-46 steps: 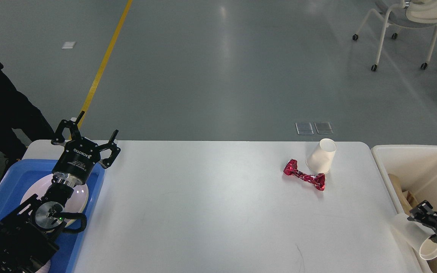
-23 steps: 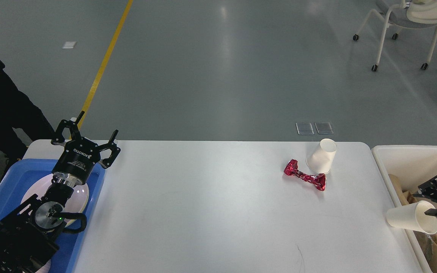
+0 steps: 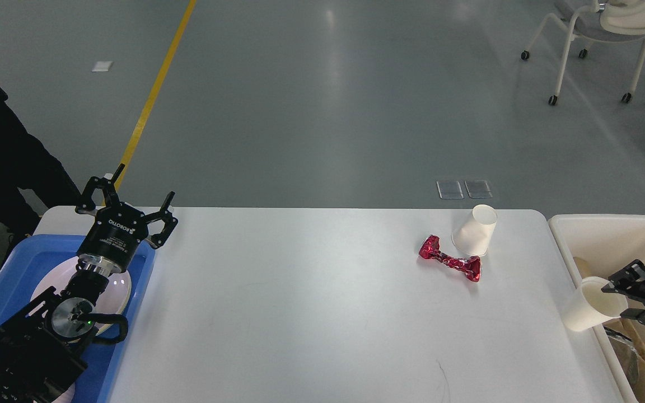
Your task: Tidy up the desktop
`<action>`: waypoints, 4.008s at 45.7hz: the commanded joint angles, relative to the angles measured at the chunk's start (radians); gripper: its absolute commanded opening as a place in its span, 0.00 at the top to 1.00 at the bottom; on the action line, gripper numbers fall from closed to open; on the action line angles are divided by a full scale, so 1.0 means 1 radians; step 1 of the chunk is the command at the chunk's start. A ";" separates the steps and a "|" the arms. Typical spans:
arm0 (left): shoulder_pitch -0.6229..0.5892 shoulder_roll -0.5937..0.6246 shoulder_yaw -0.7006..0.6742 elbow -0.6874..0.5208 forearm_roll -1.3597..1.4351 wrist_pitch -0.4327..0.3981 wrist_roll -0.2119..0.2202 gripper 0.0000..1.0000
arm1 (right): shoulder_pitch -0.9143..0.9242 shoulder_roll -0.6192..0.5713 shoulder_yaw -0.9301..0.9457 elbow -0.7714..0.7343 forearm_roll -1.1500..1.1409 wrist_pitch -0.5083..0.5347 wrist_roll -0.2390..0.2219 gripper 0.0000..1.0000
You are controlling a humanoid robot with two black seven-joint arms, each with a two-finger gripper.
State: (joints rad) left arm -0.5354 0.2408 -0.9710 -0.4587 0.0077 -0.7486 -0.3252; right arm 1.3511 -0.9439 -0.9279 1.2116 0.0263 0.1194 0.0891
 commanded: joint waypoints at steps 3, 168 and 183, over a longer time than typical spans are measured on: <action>0.000 0.000 0.000 0.000 0.000 0.000 0.000 0.00 | 0.005 0.002 0.006 -0.017 -0.011 0.006 0.001 0.13; 0.000 0.000 0.002 0.000 0.000 0.000 0.000 0.00 | -0.368 0.232 0.172 -0.461 -0.419 0.042 0.063 0.64; 0.000 -0.001 0.000 0.000 0.000 0.000 0.000 0.00 | -0.385 0.237 0.234 -0.468 -0.355 0.037 0.064 1.00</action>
State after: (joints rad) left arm -0.5353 0.2408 -0.9698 -0.4587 0.0077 -0.7486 -0.3252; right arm 0.9685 -0.7059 -0.7049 0.7464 -0.3393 0.1548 0.1534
